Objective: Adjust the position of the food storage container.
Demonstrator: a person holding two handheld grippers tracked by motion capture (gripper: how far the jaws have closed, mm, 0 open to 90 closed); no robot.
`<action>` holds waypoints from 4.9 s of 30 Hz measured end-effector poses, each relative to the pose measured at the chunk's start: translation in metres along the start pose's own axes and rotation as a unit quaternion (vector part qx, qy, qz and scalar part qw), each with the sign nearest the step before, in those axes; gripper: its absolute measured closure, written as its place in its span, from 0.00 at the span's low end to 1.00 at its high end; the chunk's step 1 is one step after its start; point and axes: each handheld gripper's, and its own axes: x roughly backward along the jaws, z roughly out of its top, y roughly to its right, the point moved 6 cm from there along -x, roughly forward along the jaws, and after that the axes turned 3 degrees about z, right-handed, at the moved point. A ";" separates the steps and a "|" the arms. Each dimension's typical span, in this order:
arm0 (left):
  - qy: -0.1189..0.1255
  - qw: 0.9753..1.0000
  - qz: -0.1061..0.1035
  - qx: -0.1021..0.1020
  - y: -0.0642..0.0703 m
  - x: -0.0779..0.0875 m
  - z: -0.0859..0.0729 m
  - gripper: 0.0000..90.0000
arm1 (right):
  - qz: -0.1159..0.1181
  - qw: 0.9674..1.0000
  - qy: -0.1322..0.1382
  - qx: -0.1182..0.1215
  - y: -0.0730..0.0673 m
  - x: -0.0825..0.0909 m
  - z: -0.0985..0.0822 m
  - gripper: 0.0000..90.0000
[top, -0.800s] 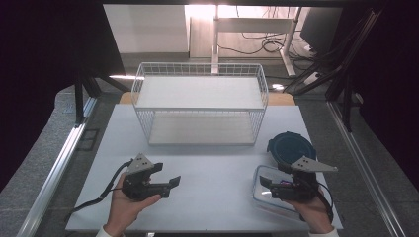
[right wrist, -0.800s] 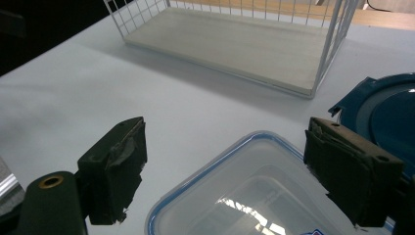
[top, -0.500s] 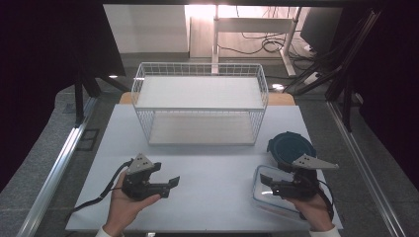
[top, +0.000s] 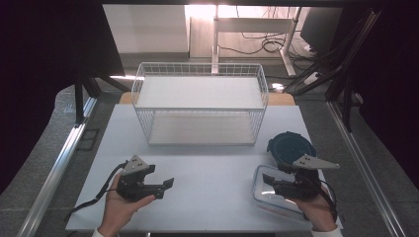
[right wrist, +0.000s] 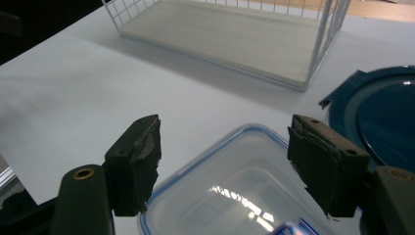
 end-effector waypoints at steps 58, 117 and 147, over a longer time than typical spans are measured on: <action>-0.043 0.999 0.002 -0.016 0.004 -0.020 -0.010 0.22 | -0.120 0.983 -0.134 -0.040 0.080 0.037 -0.077 0.99; -0.055 0.998 0.001 -0.018 0.000 -0.026 -0.017 0.22 | -0.020 0.982 -0.187 0.024 -0.018 -0.063 -0.050 0.99; -0.030 0.999 0.000 0.028 -0.014 -0.014 -0.016 0.21 | 0.008 0.993 -0.112 0.035 -0.031 -0.064 -0.020 0.95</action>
